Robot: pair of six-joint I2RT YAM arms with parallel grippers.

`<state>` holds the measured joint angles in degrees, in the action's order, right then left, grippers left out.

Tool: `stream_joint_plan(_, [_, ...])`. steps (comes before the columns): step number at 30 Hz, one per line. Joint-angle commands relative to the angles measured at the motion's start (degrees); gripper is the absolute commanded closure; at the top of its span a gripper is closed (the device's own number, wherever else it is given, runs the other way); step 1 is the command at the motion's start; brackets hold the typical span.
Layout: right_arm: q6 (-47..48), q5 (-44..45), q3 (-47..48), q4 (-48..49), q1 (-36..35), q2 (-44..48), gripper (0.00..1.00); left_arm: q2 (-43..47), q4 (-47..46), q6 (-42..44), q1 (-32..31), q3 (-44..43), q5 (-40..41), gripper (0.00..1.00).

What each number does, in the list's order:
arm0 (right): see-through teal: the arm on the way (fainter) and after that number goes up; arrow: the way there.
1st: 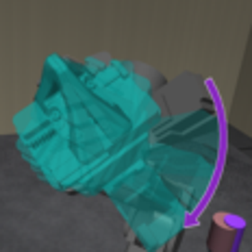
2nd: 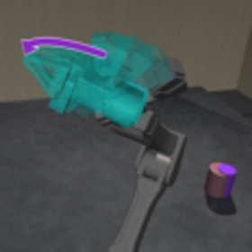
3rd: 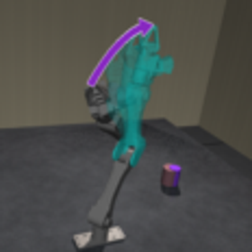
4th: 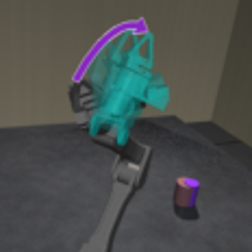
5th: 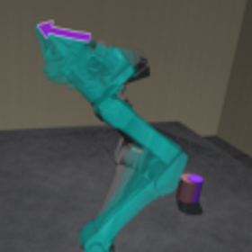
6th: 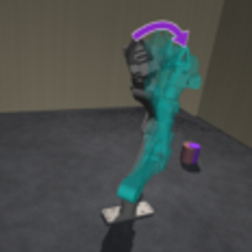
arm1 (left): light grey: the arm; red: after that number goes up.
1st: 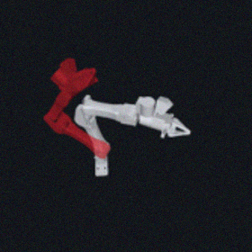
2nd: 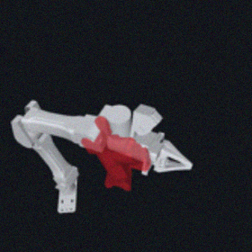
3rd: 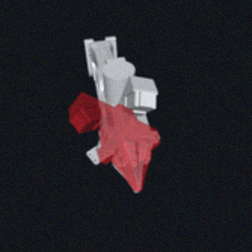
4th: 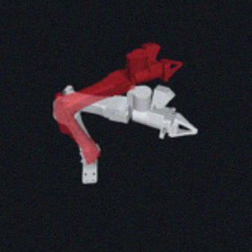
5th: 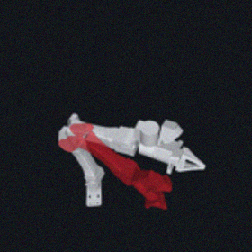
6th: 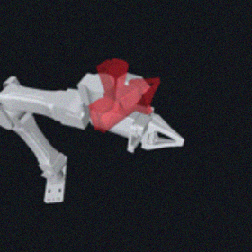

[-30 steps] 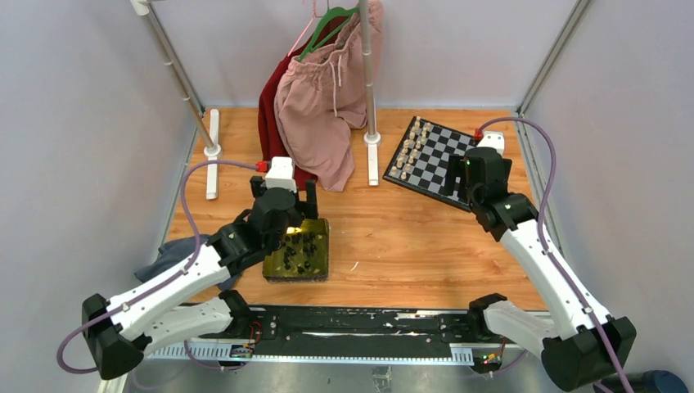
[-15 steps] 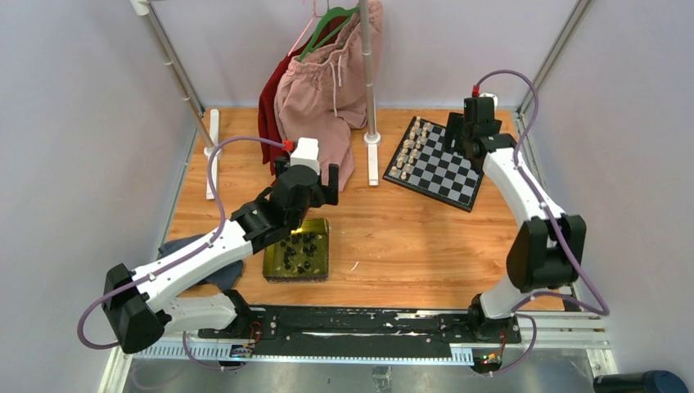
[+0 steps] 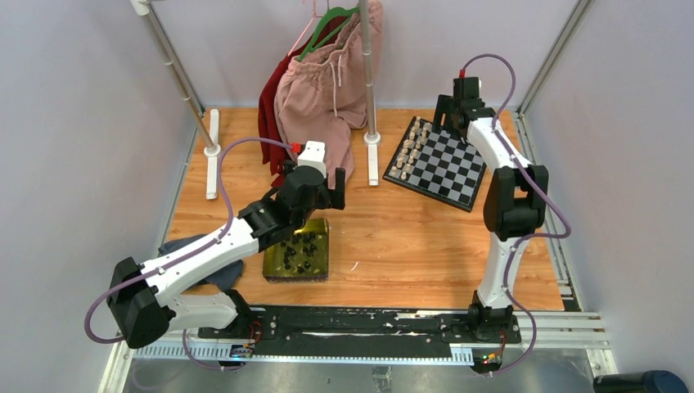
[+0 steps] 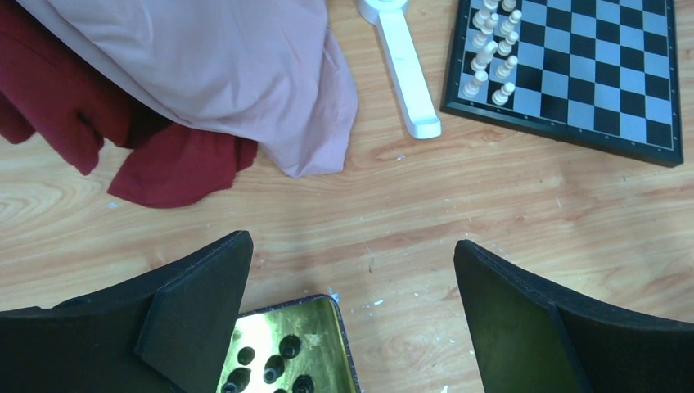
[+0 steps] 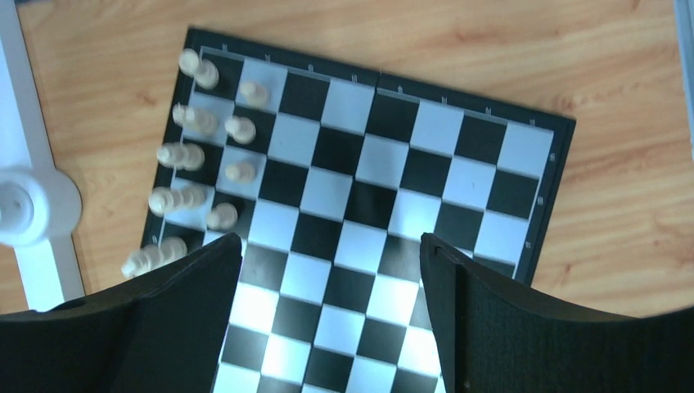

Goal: Set up the chess pieces on the board
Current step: Move the chessboard to the center of the board.

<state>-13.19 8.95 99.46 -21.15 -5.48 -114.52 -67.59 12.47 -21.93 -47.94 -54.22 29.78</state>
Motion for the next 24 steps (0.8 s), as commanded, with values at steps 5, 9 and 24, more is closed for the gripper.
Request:
stream_joint_plan(5, [1.52, -0.02, 13.68, -2.29, 2.41, -10.13, 0.16, 3.07, -3.17, -1.92, 0.39, 4.56, -6.06, 0.0])
stream_joint_plan(9, [1.3, 0.1, 18.52, -2.92, 3.13, -14.71, 0.16, 4.67, -4.46, -0.74, 0.39, 6.33, -8.32, 0.0])
stream_joint_plan(24, [-2.08, 1.9, 34.31, -2.52, 4.24, -28.79, 0.17, 8.9, -8.93, 3.84, 0.39, 11.08, -15.19, 0.0])
